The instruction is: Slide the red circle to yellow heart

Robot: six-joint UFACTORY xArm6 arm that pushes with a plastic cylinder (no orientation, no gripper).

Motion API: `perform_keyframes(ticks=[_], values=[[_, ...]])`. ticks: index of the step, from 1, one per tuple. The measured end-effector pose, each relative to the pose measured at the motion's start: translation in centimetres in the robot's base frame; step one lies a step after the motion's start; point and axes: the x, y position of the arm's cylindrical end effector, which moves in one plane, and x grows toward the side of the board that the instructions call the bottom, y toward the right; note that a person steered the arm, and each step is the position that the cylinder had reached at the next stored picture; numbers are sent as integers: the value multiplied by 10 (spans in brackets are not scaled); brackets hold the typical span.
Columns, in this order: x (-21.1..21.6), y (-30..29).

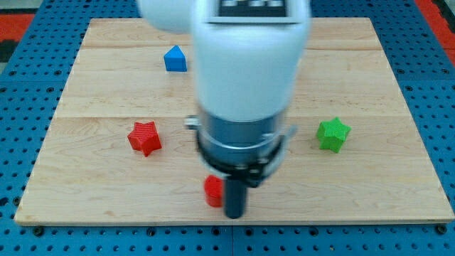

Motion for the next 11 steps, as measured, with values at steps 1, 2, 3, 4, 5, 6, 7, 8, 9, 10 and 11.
perform_keyframes(ticks=[1, 2, 3, 4, 5, 6, 7, 8, 9, 10, 11], values=[[-72, -37], [-115, -48], [-83, -49], [-99, -85], [-153, -95], [-165, -65], [-167, -112], [-181, -119], [-213, -114], [-198, -59], [-198, -35]])
